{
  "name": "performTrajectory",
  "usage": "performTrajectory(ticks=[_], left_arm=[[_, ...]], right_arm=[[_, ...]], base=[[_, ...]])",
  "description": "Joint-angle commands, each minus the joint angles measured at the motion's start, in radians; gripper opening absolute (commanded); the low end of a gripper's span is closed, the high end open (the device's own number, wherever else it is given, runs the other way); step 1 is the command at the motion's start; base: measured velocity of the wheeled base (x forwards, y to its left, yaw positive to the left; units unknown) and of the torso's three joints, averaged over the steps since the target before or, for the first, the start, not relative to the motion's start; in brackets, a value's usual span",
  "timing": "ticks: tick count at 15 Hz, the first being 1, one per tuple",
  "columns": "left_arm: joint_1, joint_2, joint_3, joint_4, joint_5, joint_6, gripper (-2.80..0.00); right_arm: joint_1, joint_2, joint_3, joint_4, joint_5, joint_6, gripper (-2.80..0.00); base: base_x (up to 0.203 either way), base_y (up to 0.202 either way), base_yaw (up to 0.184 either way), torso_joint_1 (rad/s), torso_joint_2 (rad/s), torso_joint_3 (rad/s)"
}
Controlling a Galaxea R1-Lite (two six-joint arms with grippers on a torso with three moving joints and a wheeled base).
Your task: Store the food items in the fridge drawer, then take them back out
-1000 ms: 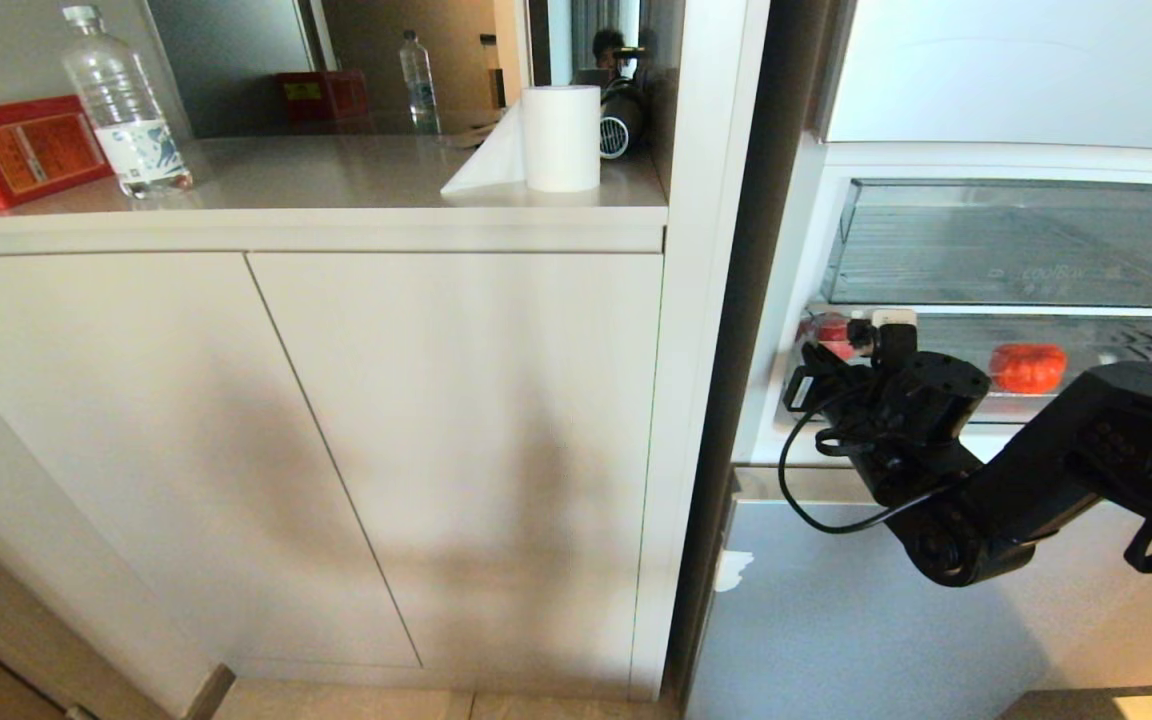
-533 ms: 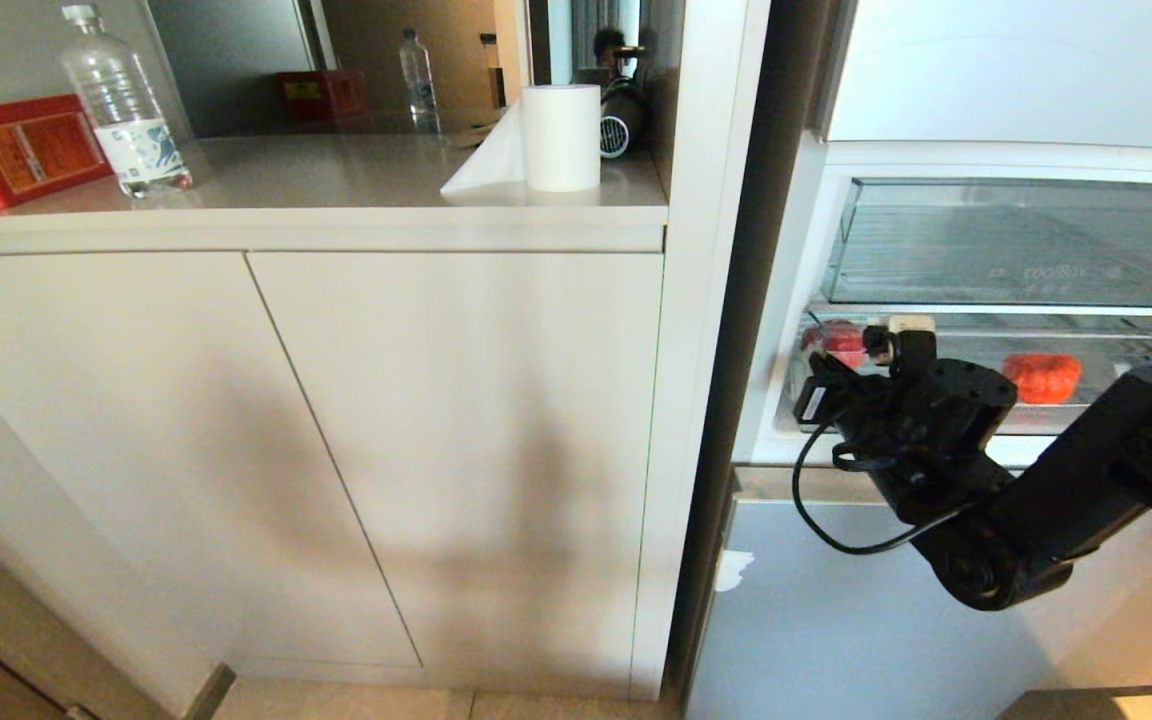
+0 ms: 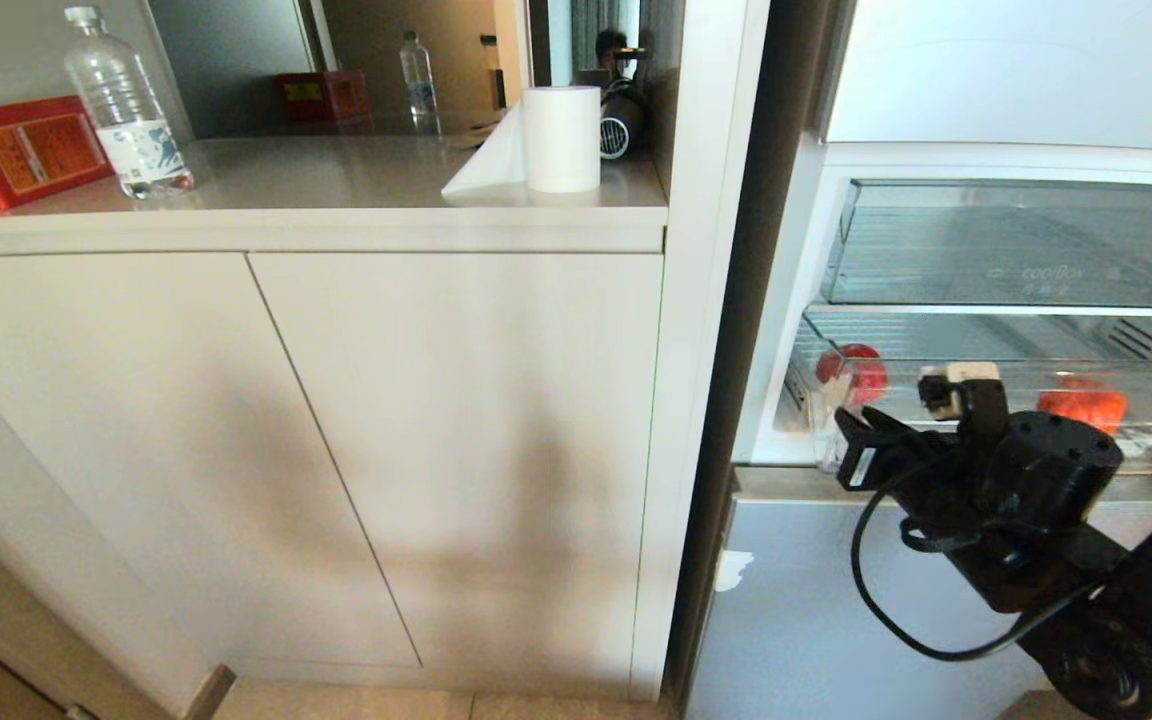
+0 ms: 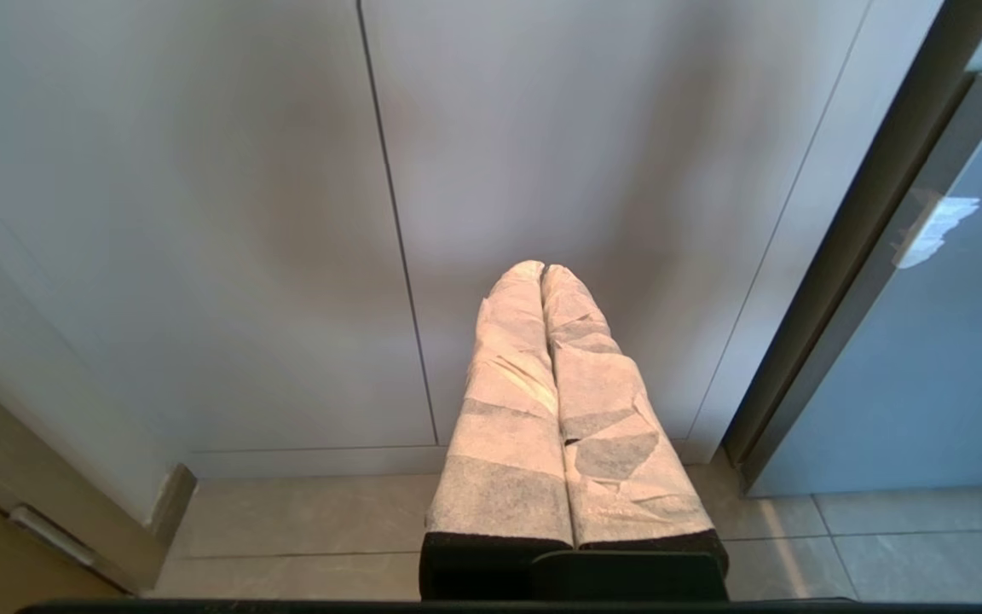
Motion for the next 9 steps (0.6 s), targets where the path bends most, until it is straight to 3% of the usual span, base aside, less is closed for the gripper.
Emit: performTrajectory(ticks=[1,5,7,9], left_arm=[[0.000,0.001,0.000,0.000,0.000,0.000,-2.80],[0.000,0.001,0.000,0.000,0.000,0.000,-2.80],[0.001,0.001,0.000,0.000,0.001,0.000,-2.80],[0.001,0.001,0.000,0.000,0.000,0.000,-2.80]], right_arm=[[0.024,-0.110,0.075,-0.011,-0.003,0.002,0.00],[0.066,-0.358,0.153,0.055,-0.013,0.006,0.00],[0.058,-0.495,0.103,0.263,-0.033,0.006,0.00],[-0.001,-0.564,-0.070,0.644,-0.043,0.011,0.00]], base=[[0.000,0.000,0.000,0.000,0.00,0.000],[0.000,0.000,0.000,0.000,0.00,0.000],[0.000,0.000,0.000,0.000,0.00,0.000],[0.000,0.000,0.000,0.000,0.00,0.000]])
